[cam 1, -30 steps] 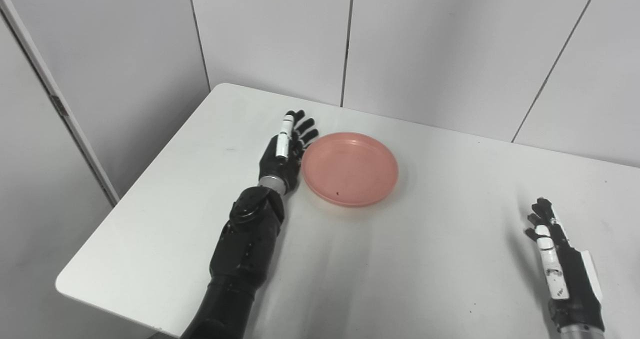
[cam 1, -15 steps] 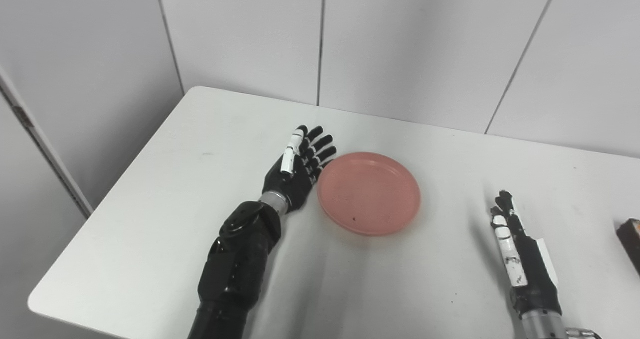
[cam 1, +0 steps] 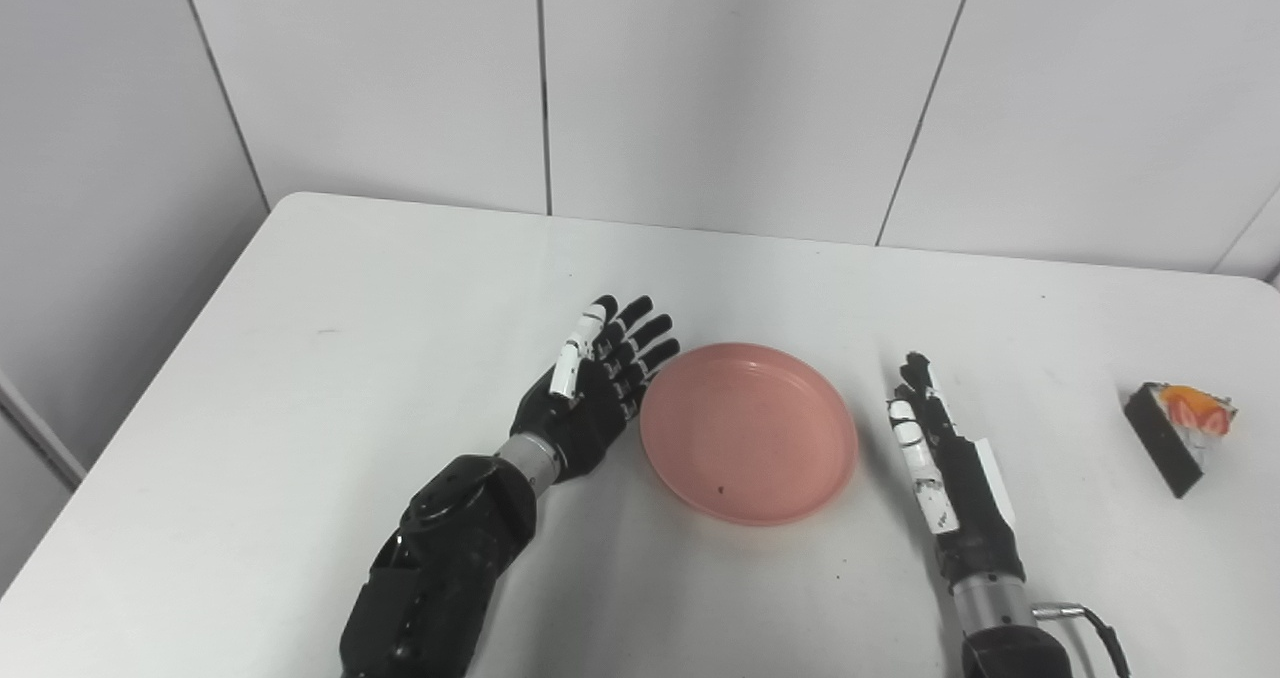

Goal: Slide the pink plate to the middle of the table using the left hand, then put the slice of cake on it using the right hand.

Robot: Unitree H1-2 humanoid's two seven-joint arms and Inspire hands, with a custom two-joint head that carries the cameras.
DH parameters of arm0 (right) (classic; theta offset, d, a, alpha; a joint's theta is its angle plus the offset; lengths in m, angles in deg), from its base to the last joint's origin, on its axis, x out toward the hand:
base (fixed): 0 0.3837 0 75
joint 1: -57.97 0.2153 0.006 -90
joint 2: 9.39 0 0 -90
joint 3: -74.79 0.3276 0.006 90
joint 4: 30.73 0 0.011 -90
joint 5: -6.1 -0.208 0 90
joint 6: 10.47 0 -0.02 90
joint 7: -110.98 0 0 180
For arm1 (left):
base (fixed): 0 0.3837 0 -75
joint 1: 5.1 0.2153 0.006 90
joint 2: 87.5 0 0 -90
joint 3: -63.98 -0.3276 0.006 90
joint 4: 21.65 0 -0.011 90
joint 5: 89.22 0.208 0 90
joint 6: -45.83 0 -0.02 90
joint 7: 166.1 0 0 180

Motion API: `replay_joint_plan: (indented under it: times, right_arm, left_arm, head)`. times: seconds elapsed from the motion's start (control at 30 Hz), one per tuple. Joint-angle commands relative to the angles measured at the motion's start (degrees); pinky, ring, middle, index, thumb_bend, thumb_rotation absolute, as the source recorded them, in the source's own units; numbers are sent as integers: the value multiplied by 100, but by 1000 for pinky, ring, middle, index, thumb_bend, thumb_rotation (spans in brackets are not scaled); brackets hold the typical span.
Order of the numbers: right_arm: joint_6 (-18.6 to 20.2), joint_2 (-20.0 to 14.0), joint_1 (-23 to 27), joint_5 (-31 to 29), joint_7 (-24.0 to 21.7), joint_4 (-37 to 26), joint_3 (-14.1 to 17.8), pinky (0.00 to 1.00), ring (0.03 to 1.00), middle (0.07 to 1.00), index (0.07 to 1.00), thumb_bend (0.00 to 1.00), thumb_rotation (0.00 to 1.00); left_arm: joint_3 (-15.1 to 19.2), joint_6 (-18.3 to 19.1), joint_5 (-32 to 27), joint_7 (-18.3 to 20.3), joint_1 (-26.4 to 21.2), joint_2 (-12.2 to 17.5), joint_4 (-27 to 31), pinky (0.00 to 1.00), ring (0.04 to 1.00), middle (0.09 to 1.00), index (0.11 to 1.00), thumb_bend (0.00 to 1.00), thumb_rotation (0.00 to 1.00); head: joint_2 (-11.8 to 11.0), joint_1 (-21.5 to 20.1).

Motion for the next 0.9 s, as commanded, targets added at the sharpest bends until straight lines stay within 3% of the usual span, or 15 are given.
replay_joint_plan:
  times: [0.0, 0.27, 0.67, 0.87]
  right_arm:
    - [-175, 54, 88, 38, 24, 15, -58, 938, 956, 974, 976, 235, 1000]
    - [-156, 141, 104, 158, 163, 59, -138, 927, 957, 973, 970, 223, 1000]
    - [-216, 372, 113, 391, 584, 77, -82, 910, 942, 954, 947, 195, 1000]
    - [-136, 456, 191, 471, 804, 12, 42, 916, 947, 956, 953, 237, 1000]
  left_arm:
    - [-142, 85, -133, -66, 32, 73, 41, 991, 971, 979, 983, 333, 1000]
    - [-318, 84, -272, -104, 95, 247, -51, 986, 968, 980, 982, 332, 1000]
    - [-241, 85, -277, -55, 128, 404, -132, 987, 967, 979, 976, 343, 1000]
    - [-166, 84, -117, 86, 125, 449, -260, 991, 971, 981, 974, 344, 1000]
  head:
    - [-2, 3]
    - [-11, -298]
    - [15, -703]
    - [-14, -1003]
